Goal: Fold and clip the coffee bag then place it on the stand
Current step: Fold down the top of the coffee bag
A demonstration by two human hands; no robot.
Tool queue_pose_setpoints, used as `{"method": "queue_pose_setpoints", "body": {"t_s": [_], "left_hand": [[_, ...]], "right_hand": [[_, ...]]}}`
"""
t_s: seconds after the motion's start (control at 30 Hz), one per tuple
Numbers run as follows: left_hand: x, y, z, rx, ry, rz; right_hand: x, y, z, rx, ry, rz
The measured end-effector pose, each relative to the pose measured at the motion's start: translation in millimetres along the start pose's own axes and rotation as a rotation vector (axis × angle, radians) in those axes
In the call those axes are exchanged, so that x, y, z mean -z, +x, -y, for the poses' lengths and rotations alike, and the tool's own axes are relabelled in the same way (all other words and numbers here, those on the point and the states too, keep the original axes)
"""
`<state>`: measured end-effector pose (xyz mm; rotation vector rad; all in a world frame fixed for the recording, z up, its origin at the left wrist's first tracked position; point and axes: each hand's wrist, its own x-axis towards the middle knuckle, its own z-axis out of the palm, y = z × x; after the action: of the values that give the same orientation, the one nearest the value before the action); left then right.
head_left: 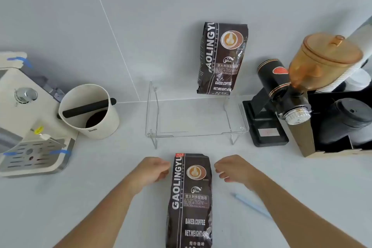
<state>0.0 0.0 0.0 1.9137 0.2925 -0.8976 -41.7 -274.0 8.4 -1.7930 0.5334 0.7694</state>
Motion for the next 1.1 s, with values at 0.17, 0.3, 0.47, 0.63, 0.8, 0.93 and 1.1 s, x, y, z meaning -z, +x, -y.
{"method": "queue_pose_setpoints", "body": {"t_s": [0.17,0.3,0.47,0.63,0.8,0.93,1.1], "left_hand": [[-18.9,5.3,-3.2,0.043,-0.174,0.008],[-26.8,11.1,-4.7,0.056,-0.279,-0.028],[-32.4,9.6,-5.6,0.052,-0.404,-0.03],[-28.5,-7.7,-3.6,-0.006,-0.459,-0.027],[-19.7,-35.3,-3.9,-0.1,-0.524,-0.109],[-19.9,-64.4,-7.2,-0.173,-0.583,-0.086],[-25.3,-102.1,-13.9,-0.304,-0.589,-0.064]], "right_hand": [[-17.2,13.5,-3.3,-0.026,0.137,-0.031],[-30.5,19.1,-1.5,-0.005,0.188,-0.082],[-45.2,16.7,-0.5,0.065,0.253,-0.246],[-55.7,2.5,5.9,0.145,0.233,-0.331],[-62.5,-27.2,15.7,0.29,0.187,-0.322],[-62.4,-58.4,16.6,0.408,0.12,-0.358],[-57.3,-98.5,12.9,0.503,0.193,-0.324]]}}
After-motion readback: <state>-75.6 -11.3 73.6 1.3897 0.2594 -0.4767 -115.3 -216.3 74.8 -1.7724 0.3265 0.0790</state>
